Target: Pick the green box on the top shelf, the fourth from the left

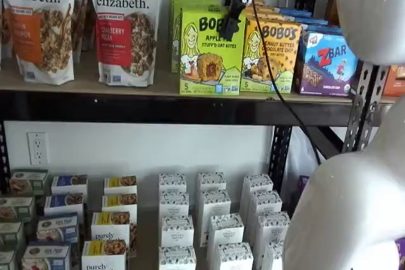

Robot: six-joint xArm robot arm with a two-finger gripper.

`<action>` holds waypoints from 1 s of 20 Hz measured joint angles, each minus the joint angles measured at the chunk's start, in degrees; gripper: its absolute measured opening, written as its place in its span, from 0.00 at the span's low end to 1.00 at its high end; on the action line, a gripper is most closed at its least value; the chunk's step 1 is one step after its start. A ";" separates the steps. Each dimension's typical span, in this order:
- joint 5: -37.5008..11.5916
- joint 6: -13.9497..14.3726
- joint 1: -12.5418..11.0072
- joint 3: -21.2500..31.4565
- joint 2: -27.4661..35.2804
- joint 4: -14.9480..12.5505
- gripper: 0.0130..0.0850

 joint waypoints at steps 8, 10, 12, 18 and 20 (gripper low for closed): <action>0.85 -1.17 -1.68 4.51 -4.73 2.02 0.22; 1.20 -1.53 -2.19 5.40 -5.74 2.48 0.22; 1.16 -1.80 -2.50 6.29 -6.66 2.68 0.22; 0.99 -2.37 -3.11 9.11 -9.44 2.81 0.22; 1.05 -2.54 -3.26 9.99 -10.28 2.69 0.22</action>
